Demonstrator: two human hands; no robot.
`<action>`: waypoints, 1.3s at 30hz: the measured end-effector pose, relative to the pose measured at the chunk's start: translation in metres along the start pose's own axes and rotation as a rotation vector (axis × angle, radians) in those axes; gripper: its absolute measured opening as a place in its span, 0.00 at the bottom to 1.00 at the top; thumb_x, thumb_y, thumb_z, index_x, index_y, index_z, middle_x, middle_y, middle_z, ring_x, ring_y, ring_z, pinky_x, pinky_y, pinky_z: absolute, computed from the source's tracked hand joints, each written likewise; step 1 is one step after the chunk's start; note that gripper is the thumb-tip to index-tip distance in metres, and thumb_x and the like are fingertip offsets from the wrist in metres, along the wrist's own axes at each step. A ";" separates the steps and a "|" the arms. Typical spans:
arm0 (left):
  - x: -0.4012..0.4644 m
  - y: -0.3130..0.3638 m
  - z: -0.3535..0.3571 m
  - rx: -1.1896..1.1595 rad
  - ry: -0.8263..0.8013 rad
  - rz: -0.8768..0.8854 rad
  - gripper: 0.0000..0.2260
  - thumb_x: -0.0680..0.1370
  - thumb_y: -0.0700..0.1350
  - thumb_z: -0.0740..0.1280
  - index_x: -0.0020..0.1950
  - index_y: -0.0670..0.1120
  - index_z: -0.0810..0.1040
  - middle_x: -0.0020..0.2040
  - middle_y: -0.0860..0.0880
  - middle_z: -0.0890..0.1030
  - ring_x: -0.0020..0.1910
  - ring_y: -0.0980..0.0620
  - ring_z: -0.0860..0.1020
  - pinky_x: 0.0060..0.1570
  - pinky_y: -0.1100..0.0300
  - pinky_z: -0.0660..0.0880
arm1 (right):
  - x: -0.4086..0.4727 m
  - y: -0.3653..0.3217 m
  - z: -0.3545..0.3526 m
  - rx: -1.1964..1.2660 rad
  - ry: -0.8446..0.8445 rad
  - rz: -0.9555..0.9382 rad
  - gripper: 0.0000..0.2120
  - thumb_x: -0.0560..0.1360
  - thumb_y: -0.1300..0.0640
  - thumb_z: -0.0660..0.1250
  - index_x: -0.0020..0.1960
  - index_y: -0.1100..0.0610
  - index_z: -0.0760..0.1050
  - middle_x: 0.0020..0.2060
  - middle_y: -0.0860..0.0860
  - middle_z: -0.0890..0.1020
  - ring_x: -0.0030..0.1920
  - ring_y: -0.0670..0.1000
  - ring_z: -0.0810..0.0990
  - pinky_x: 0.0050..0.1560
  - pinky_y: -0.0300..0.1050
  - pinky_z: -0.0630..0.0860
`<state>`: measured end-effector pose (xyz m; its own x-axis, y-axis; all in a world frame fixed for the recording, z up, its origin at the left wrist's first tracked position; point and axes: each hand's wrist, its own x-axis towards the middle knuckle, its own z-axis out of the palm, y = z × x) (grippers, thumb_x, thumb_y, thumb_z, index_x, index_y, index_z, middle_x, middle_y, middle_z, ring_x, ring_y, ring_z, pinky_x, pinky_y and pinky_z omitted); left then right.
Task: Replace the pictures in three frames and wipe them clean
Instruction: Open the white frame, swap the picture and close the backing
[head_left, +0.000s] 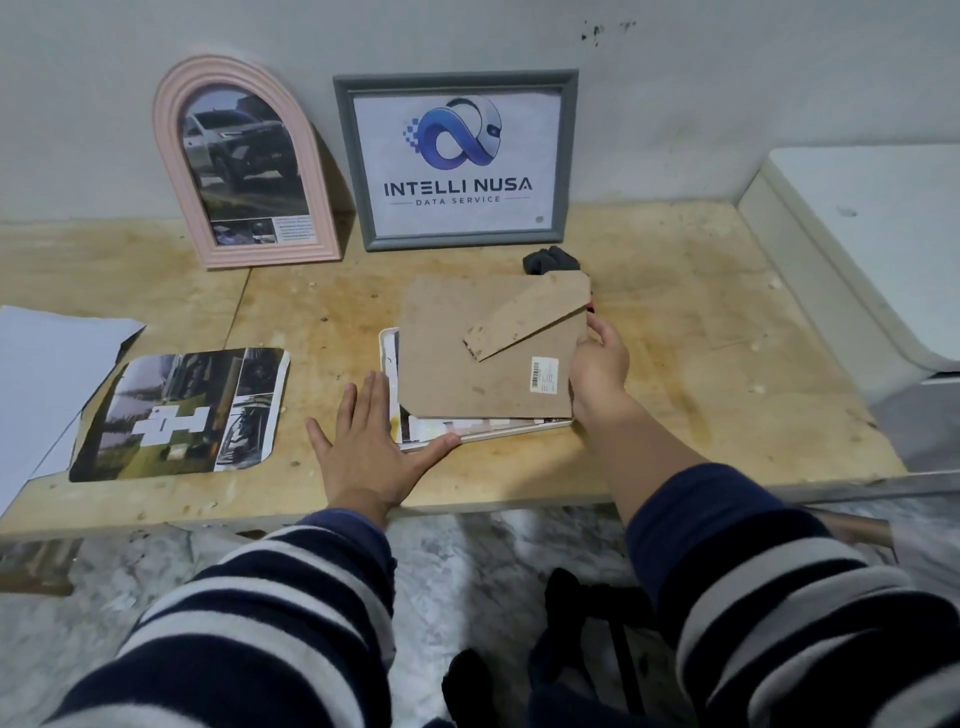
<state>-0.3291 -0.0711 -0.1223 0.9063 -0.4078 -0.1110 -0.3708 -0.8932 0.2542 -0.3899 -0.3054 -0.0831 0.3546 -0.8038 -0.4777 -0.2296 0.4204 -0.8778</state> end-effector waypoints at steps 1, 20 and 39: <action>0.001 0.000 0.000 0.002 -0.007 0.001 0.55 0.61 0.84 0.45 0.79 0.54 0.41 0.79 0.59 0.42 0.77 0.57 0.40 0.73 0.37 0.39 | 0.001 -0.002 -0.005 0.047 0.028 0.021 0.12 0.81 0.55 0.57 0.55 0.38 0.73 0.48 0.49 0.83 0.46 0.55 0.84 0.46 0.56 0.83; 0.026 0.231 -0.005 -0.605 -0.104 0.229 0.20 0.81 0.46 0.59 0.74 0.47 0.64 0.67 0.46 0.70 0.65 0.47 0.70 0.62 0.56 0.67 | 0.057 -0.050 -0.167 -0.104 0.355 0.041 0.26 0.78 0.67 0.55 0.71 0.48 0.69 0.64 0.53 0.73 0.47 0.57 0.80 0.29 0.42 0.73; 0.031 0.266 0.034 -0.214 -0.322 0.224 0.21 0.78 0.56 0.59 0.66 0.46 0.69 0.63 0.46 0.67 0.64 0.44 0.67 0.62 0.46 0.68 | 0.085 -0.031 -0.193 -1.059 0.269 -0.008 0.28 0.73 0.53 0.65 0.72 0.45 0.65 0.66 0.54 0.62 0.63 0.57 0.63 0.64 0.50 0.63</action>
<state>-0.4069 -0.3281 -0.0909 0.6865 -0.6551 -0.3157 -0.4695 -0.7308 0.4955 -0.5274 -0.4682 -0.0894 0.1800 -0.9246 -0.3357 -0.9373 -0.0576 -0.3437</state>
